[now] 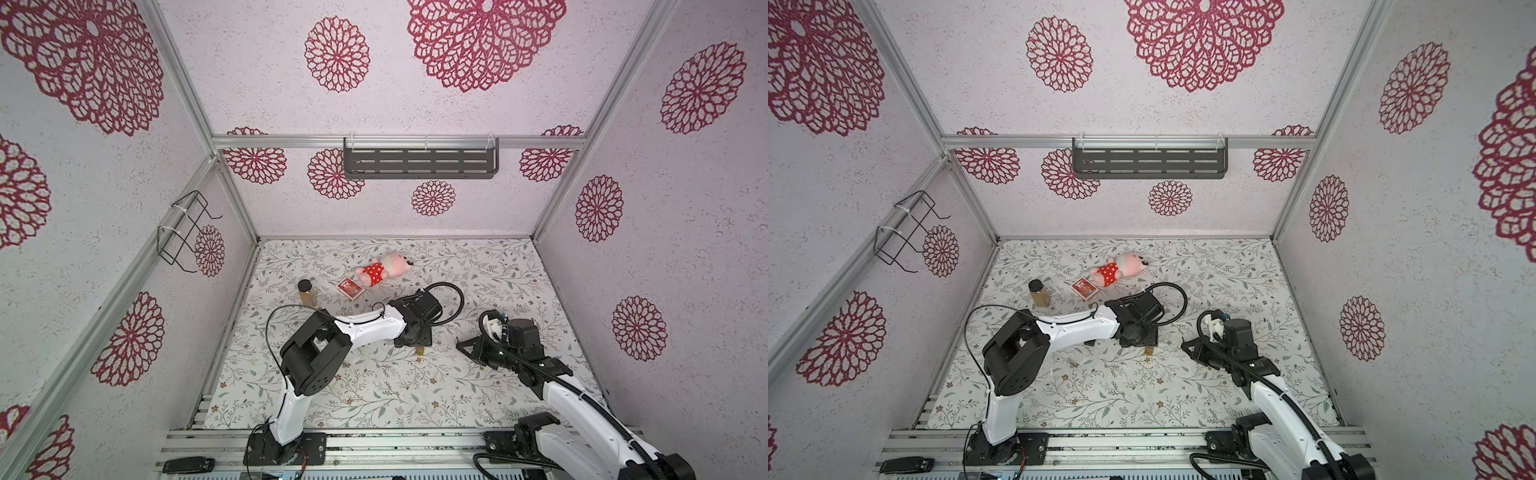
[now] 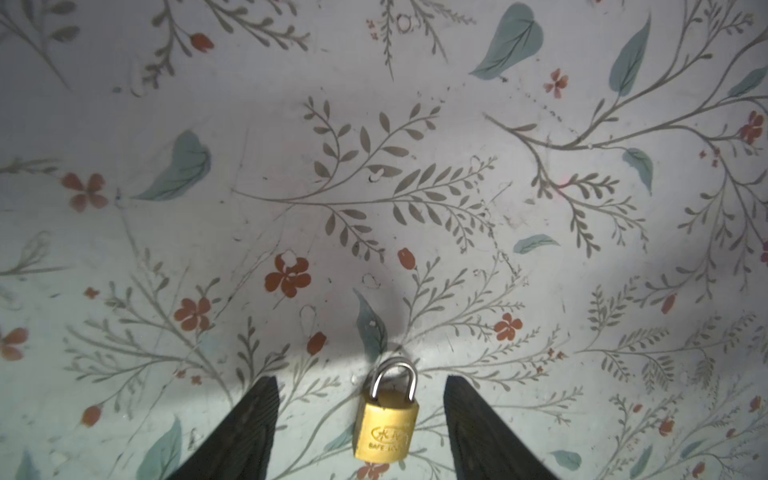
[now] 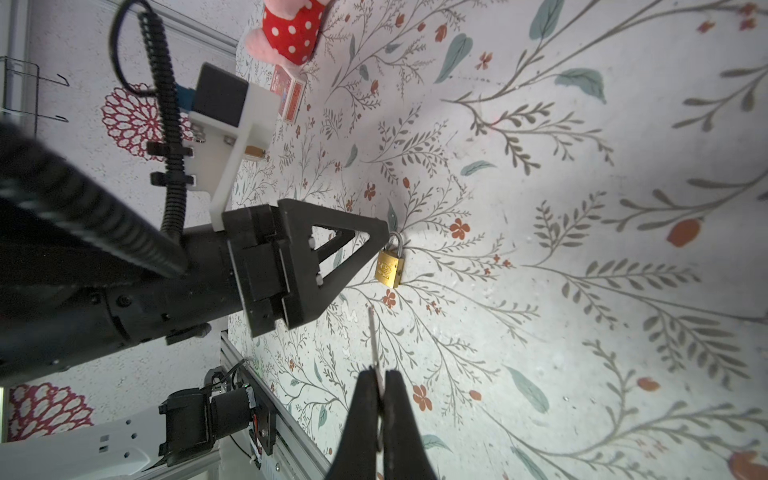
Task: Unlock with the key
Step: 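Lower the left gripper onto the brass padlock while the right gripper draws back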
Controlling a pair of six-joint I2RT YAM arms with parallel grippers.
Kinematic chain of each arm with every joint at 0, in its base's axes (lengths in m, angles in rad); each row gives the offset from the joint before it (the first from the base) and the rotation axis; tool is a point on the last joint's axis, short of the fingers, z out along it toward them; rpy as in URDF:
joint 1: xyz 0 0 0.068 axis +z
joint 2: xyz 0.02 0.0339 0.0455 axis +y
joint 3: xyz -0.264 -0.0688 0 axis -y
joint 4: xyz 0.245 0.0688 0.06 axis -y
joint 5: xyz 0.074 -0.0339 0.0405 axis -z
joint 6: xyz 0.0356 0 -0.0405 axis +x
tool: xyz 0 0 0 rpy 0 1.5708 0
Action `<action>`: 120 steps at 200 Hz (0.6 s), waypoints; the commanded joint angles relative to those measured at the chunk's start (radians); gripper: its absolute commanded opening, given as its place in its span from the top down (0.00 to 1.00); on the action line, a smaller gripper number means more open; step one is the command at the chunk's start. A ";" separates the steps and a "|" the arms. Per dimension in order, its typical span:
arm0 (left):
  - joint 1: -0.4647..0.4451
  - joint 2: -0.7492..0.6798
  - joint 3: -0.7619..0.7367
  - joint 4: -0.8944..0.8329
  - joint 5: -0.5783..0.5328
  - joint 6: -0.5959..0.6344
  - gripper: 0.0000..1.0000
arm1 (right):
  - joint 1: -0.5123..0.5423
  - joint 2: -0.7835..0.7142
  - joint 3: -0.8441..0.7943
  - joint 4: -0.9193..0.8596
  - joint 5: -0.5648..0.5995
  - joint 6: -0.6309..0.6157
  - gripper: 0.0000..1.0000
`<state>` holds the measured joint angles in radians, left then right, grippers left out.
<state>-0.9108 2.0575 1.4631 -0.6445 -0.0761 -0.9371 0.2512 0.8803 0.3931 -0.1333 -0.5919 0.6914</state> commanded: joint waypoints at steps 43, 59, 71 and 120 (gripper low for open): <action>-0.031 0.076 0.107 -0.105 -0.041 -0.016 0.40 | -0.019 0.003 0.013 -0.005 -0.028 -0.049 1.00; -0.041 0.090 0.121 -0.123 -0.045 -0.015 0.41 | -0.024 0.006 0.015 -0.007 -0.032 -0.055 1.00; -0.046 0.098 0.124 -0.135 -0.049 -0.022 0.42 | -0.027 0.006 0.015 -0.011 -0.034 -0.055 1.00; -0.075 0.118 0.142 -0.180 -0.081 -0.026 0.44 | -0.032 0.007 0.008 -0.002 -0.042 -0.054 1.00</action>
<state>-0.9703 2.1468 1.5845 -0.7795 -0.1207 -0.9550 0.2283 0.8886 0.3931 -0.1368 -0.6109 0.6559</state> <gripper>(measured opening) 0.564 0.044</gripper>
